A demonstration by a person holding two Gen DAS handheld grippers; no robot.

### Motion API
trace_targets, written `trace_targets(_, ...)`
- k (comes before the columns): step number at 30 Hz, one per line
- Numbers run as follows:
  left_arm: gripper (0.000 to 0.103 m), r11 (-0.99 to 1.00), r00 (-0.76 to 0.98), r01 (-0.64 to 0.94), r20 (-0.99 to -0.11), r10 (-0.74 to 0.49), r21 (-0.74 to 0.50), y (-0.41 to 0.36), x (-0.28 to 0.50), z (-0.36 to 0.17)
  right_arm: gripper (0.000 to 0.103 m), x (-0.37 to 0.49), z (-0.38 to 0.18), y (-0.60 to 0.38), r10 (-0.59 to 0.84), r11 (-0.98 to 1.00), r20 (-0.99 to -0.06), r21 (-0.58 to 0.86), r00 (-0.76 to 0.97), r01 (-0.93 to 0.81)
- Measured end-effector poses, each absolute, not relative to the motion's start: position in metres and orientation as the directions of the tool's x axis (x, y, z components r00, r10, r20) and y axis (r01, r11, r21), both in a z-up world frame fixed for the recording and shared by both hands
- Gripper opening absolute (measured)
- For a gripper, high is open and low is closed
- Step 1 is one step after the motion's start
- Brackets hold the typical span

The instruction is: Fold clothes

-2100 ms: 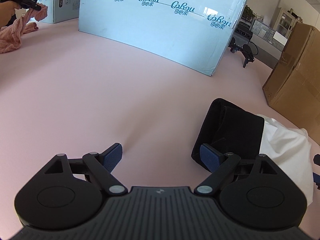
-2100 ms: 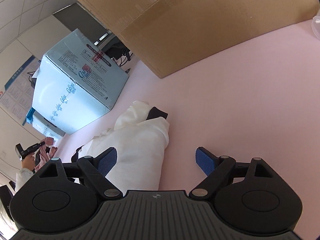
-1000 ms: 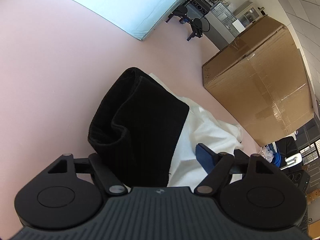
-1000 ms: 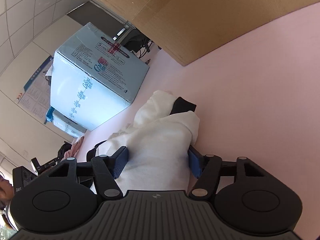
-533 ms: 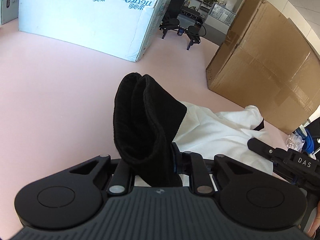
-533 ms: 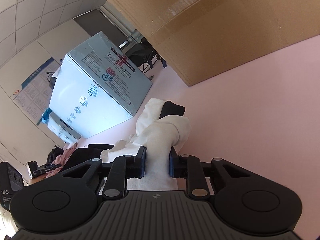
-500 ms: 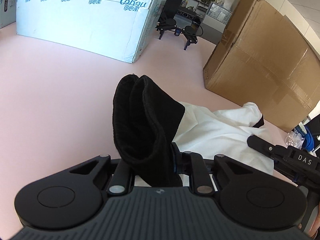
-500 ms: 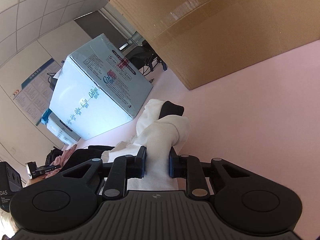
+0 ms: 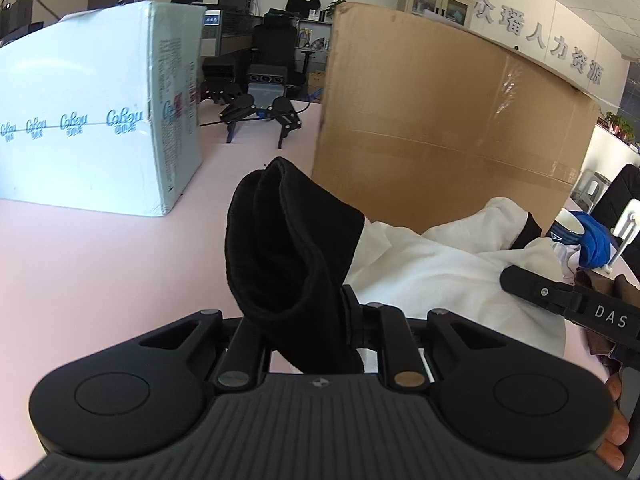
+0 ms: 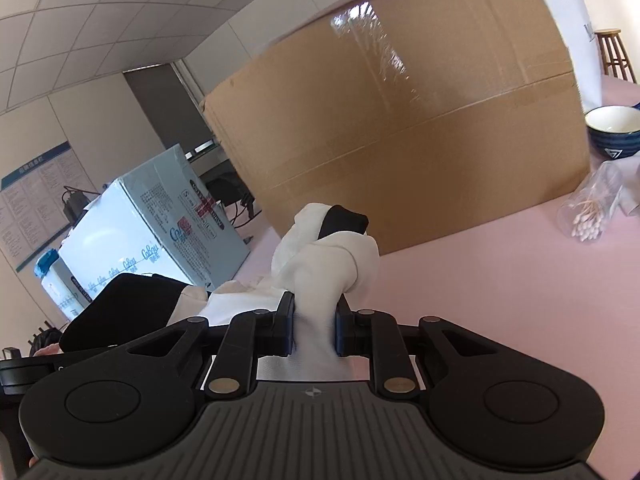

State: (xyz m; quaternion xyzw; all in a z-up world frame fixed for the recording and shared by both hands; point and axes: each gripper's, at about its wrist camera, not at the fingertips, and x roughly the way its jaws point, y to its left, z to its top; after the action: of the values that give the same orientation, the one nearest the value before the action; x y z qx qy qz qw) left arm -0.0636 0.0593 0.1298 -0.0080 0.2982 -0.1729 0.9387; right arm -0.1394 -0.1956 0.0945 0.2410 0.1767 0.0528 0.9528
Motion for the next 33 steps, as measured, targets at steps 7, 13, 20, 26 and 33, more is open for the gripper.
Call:
trace_targets(7, 0.014, 0.864, 0.743, 0.5, -0.482, -0.464, -0.061, -0.065, -0.092, 0.163, 0.017, -0.213, 0.135, -0.286, -0.083, 0.911, -0.225, 0.378, 0.971, 0.166)
trace_targets(13, 0.014, 0.767, 0.687, 0.641, -0.43, -0.586, -0.023, -0.159, -0.128, 0.179, 0.017, -0.277, 0.152, -0.364, -0.291, 0.863, -0.191, 0.37, 0.938, 0.343)
trace_targets(20, 0.014, 0.69, 0.642, 0.724, -0.389, -0.66, 0.025, -0.241, -0.166, 0.174, 0.017, -0.327, 0.152, -0.422, -0.458, 0.806, -0.174, 0.332, 0.872, 0.49)
trace_targets(26, 0.014, 0.691, 0.638, 0.722, -0.412, -0.651, 0.026, -0.287, -0.167, 0.141, 0.017, -0.326, 0.124, -0.453, -0.546, 0.747, -0.213, 0.315, 0.81, 0.586)
trace_targets(33, 0.014, 0.714, 0.656, 0.696, -0.476, -0.586, 0.081, -0.316, -0.156, 0.081, 0.017, -0.291, 0.064, -0.466, -0.55, 0.714, -0.315, 0.303, 0.773, 0.631)
